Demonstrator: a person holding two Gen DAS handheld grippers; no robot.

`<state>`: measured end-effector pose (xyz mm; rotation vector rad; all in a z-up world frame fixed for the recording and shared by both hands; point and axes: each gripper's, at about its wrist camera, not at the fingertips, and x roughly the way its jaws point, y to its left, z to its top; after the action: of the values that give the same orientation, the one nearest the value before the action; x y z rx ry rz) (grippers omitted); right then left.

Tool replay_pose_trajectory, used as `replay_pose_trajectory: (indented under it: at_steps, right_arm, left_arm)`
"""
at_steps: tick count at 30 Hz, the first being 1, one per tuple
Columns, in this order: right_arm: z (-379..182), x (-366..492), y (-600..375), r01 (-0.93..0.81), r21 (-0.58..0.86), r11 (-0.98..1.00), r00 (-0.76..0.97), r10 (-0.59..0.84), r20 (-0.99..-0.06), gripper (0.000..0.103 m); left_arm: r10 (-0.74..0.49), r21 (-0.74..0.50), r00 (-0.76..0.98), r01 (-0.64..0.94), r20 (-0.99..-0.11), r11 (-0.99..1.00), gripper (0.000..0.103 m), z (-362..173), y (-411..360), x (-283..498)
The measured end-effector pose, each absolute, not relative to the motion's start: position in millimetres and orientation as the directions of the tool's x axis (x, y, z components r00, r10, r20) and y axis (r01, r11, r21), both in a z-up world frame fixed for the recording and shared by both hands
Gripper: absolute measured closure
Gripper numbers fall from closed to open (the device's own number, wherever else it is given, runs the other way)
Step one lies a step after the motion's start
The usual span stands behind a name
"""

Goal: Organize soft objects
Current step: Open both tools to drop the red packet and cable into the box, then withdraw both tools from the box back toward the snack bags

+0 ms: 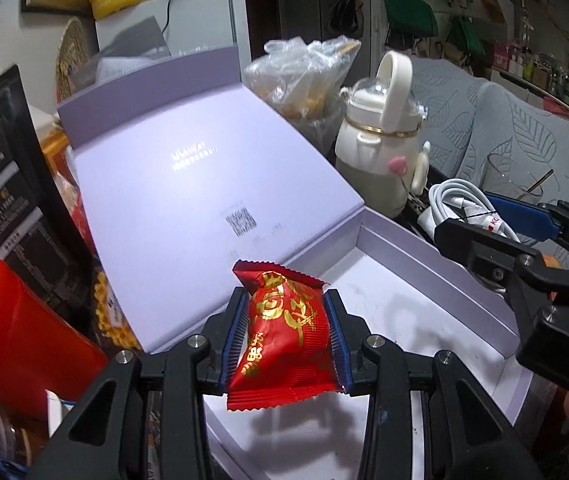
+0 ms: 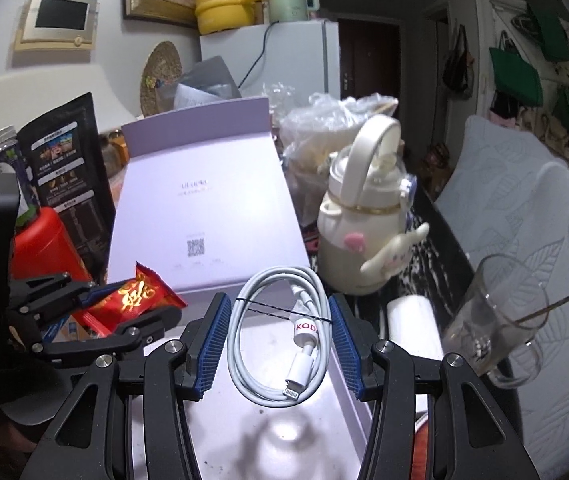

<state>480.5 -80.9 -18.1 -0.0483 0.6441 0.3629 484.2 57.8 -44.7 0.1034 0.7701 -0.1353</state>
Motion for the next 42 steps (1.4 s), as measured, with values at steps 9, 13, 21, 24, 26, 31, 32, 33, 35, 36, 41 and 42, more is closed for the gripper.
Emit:
replay_pose_trajectory:
  at_steps: [9,13,21,24,26,31,32,33,35,36,41,42]
  right_arm:
    - [-32.3,490.3,-85.7,-0.337,0.096,0.936,0.701,0.318,-0.638,0.053]
    - [-35.6,491.5,-83.3,-0.335,0.088,0.938,0.688,0.307,-0.657,0.052]
    - [-36.1,493.8,-84.1,-0.321,0.077,0.944,0.683,0.287,-0.672,0.04]
    - [-33.5,492.1,-84.5,-0.319,0.069,0.945,0.688,0.281,-0.669,0.039]
    - [-31.0,490.6,-84.3,-0.319,0.061,0.946,0.692,0.276,-0.667,0.039]
    - [-23.2,486.7,-82.9,-0.316,0.042,0.948,0.707,0.265,-0.655,0.039]
    - [-20.8,485.5,-82.6,-0.317,0.039,0.948,0.711,0.265,-0.652,0.039]
    - [-17.3,483.5,-82.3,-0.319,0.039,0.947,0.714,0.268,-0.647,0.039]
    - [-11.1,480.2,-82.1,-0.322,0.037,0.946,0.72,0.27,-0.64,0.039]
    - [-8.6,478.9,-81.9,-0.322,0.036,0.946,0.723,0.27,-0.636,0.039]
    - [14.3,463.3,-85.6,-0.314,0.038,0.949,0.746,0.272,-0.608,0.039]
    - [20.2,458.2,-86.5,-0.313,0.034,0.949,0.754,0.27,-0.599,0.039]
  left_arm:
    - [-0.068,0.023,0.637,0.134,-0.768,0.991,0.065,-63.4,59.0,498.1]
    - [-0.078,-0.003,0.584,0.129,-0.808,0.992,0.064,-73.5,60.2,506.8]
    - [-0.04,0.015,0.565,0.093,-0.824,0.996,0.029,-80.8,61.5,509.0]
    - [-0.032,0.027,0.581,0.092,-0.813,0.995,0.029,-77.3,61.4,507.3]
    - [-0.037,0.022,0.584,0.094,-0.811,0.995,0.029,-75.7,62.0,506.3]
    - [-0.051,0.003,0.596,0.09,-0.801,0.996,0.029,-66.5,65.6,501.1]
    - [-0.055,0.001,0.598,0.092,-0.8,0.996,0.029,-64.1,65.7,500.2]
    - [-0.053,0.005,0.602,0.094,-0.797,0.996,0.029,-60.5,65.7,498.6]
    - [-0.038,0.024,0.617,0.092,-0.786,0.995,0.029,-52.1,65.1,494.4]
    - [-0.035,0.028,0.625,0.09,-0.78,0.996,0.029,-46.7,65.4,491.7]
    - [-0.041,0.021,0.654,0.086,-0.755,0.996,0.029,-20.8,66.2,475.9]
    - [-0.04,0.023,0.663,0.086,-0.748,0.996,0.029,-14.5,65.9,471.5]
